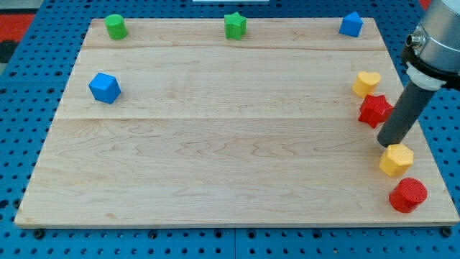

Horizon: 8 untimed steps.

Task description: Place the yellow heart diagonal to the red star

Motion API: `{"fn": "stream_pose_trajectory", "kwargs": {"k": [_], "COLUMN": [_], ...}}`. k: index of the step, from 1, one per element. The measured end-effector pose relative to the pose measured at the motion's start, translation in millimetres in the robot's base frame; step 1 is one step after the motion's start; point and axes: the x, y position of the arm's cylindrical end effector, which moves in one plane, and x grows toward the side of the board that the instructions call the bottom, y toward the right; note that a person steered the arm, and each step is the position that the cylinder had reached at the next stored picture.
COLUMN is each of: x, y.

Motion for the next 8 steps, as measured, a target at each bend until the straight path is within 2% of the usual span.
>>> {"fn": "stream_pose_trajectory", "kwargs": {"k": [1,3,4,6,7,8], "x": [10,-19,-34,-88,-119,-121], "y": [0,-11,18,74,40,10]}}
